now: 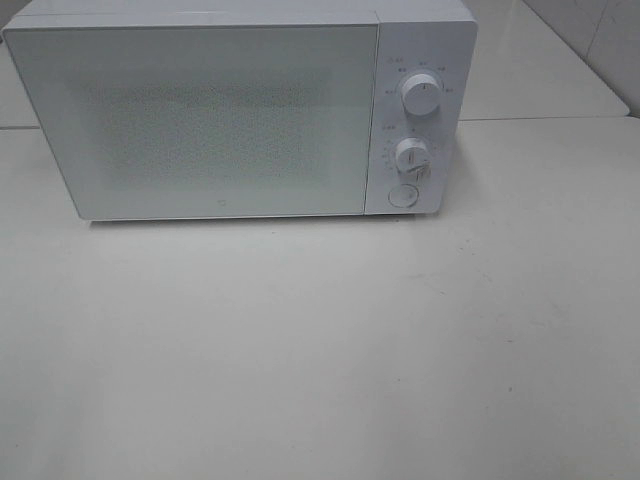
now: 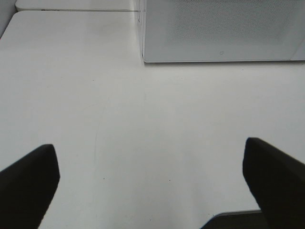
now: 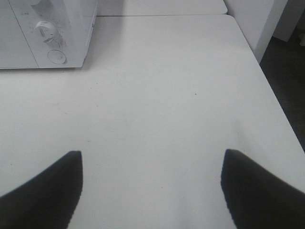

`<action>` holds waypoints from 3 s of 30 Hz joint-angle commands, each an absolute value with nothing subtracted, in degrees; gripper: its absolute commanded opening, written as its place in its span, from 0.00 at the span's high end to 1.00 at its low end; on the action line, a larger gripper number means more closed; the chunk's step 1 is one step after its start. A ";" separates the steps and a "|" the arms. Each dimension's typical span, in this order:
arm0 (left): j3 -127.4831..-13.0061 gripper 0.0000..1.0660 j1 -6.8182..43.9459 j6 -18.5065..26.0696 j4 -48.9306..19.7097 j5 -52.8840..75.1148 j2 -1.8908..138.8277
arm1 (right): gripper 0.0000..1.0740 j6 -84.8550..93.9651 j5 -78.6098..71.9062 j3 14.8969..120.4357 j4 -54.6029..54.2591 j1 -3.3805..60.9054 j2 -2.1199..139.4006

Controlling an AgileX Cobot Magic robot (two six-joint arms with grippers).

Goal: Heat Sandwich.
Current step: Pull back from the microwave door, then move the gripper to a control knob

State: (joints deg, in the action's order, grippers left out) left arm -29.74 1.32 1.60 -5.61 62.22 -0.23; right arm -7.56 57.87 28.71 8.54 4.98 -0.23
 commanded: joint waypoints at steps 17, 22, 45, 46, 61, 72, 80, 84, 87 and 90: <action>-29.51 0.08 1.15 1.38 -6.07 61.48 -1.55 | 0.30 -6.99 57.01 28.65 8.54 4.81 -1.55; -29.51 0.08 1.15 1.38 -6.07 61.48 -1.55 | 0.30 -6.99 57.01 28.65 8.54 4.81 -1.55; -29.51 0.08 1.15 1.38 -6.07 61.48 -1.55 | 0.30 -6.93 57.01 28.65 8.48 4.81 -1.55; -29.51 0.08 1.15 1.38 -6.07 61.48 -1.55 | 0.30 -6.93 57.01 28.65 8.54 4.81 -1.55; -29.51 0.08 1.15 1.38 -6.07 61.48 -1.55 | 0.29 -7.22 49.56 31.28 8.42 4.81 7.28; -29.51 0.08 1.15 1.38 -6.07 61.48 -1.55 | 0.29 -7.28 35.98 30.94 8.42 4.81 16.73; -29.51 0.08 1.15 1.38 -6.07 61.48 -1.55 | 0.29 -7.28 26.87 30.94 8.42 4.81 25.27; -29.51 0.08 1.15 1.38 -6.07 61.48 -1.55 | 0.29 -7.28 21.37 30.94 8.42 4.81 31.63; -29.51 0.08 1.15 1.38 -6.07 61.48 -1.55 | 0.29 -7.28 18.79 30.94 8.42 4.81 34.09; -29.51 0.08 1.15 1.38 -6.07 61.48 -1.55 | 0.29 -7.33 12.78 30.94 8.42 4.81 39.02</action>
State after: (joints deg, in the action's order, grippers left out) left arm -29.74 1.32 1.60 -5.61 62.22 -0.29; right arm -7.62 17.59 30.88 8.42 4.98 36.55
